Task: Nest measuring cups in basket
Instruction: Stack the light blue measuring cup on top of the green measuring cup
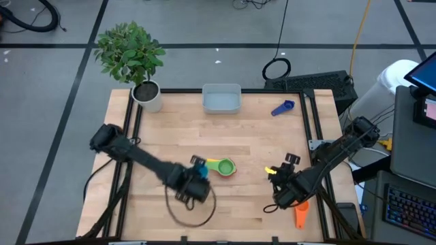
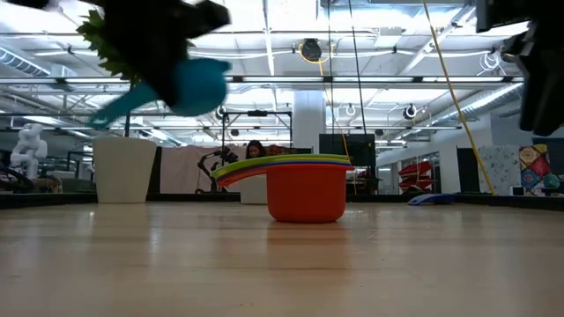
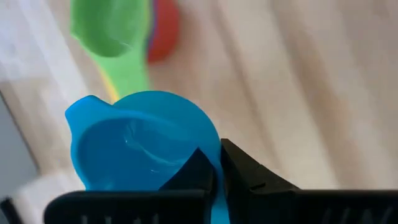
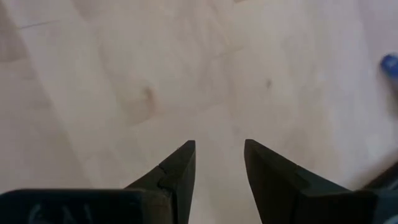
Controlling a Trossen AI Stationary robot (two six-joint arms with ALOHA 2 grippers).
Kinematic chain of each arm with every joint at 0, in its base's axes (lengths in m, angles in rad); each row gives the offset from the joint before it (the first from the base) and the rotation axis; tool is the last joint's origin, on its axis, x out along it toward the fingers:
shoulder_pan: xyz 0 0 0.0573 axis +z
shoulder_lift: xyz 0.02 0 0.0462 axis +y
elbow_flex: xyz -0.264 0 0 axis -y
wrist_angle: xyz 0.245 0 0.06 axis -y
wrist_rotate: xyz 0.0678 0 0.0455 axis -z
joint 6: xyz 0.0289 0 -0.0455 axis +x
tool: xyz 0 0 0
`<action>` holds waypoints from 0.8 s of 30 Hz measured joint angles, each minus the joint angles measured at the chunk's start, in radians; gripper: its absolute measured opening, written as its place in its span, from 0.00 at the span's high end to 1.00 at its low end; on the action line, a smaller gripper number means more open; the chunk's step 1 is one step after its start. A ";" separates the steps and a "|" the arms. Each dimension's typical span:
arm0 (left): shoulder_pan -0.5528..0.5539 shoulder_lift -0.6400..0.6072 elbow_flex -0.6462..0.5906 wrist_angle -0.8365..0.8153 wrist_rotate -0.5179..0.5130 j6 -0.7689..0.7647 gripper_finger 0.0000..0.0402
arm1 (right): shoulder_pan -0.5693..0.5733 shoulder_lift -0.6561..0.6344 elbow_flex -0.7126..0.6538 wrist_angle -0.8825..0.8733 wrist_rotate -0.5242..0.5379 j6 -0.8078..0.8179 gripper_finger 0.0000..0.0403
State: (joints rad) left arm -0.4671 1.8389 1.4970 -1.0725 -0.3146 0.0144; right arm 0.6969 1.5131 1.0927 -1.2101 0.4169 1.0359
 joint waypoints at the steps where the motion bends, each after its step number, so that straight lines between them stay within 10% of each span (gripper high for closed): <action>1: 0.026 0.000 0.007 0.000 0.005 0.043 0.97 | 0.009 0.000 0.000 0.008 -0.003 0.016 0.67; 24: 0.211 0.003 0.099 0.162 0.157 0.458 0.97 | 0.130 0.000 0.000 0.062 0.003 0.212 0.67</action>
State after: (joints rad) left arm -0.2558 1.8424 1.5963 -0.9106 -0.1571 0.4727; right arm 0.8268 1.5131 1.0927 -1.1483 0.4194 1.2482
